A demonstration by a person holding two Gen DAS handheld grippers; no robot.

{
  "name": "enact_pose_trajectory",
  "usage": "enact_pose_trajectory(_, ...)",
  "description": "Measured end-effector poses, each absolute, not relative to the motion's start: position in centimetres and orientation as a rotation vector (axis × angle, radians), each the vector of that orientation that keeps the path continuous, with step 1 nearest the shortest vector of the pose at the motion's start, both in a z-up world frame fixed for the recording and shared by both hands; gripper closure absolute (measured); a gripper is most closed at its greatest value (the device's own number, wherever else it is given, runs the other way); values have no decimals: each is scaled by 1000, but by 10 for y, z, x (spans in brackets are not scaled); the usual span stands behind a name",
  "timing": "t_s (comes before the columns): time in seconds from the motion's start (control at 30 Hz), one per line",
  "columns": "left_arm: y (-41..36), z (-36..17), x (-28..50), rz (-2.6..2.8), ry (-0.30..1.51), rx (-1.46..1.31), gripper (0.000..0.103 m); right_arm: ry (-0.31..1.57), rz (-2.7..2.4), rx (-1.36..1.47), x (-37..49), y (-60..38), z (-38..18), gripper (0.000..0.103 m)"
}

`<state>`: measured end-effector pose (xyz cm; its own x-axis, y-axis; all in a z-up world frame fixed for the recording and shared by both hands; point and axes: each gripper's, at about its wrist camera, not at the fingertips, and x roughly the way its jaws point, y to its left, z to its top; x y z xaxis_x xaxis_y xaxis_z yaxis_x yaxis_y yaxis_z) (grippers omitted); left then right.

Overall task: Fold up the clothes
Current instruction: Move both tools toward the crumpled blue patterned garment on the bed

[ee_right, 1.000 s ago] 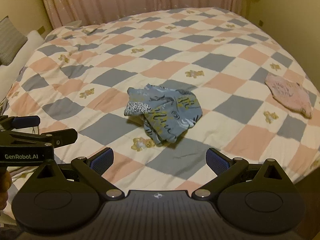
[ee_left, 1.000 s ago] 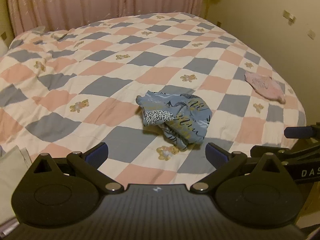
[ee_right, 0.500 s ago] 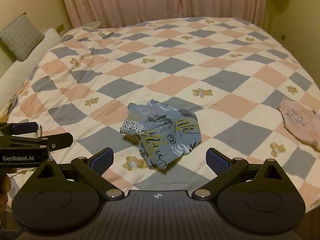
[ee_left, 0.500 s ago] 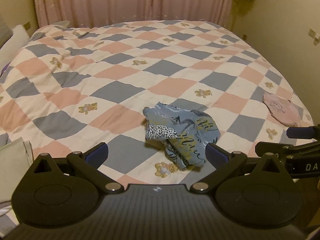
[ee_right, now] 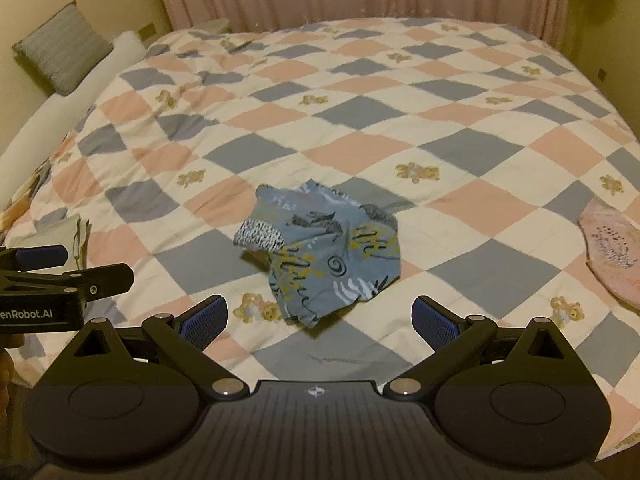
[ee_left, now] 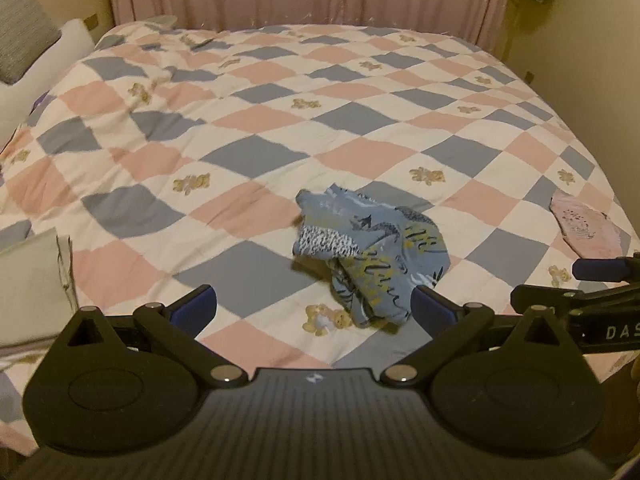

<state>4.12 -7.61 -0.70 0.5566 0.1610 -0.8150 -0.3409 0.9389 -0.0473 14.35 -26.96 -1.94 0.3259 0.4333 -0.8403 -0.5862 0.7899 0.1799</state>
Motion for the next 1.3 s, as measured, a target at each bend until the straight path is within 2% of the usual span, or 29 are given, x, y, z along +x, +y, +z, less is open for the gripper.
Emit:
enact_pose_trajectory(0.6, -44, -3, 46, 220, 941, -187, 1, 1043, 605, -154, 127, -248, -11, 2)
enact_pose_trajectory(1.3, -44, -11, 44, 151, 972, -185, 1, 1070, 550, -146, 121, -249, -19, 2)
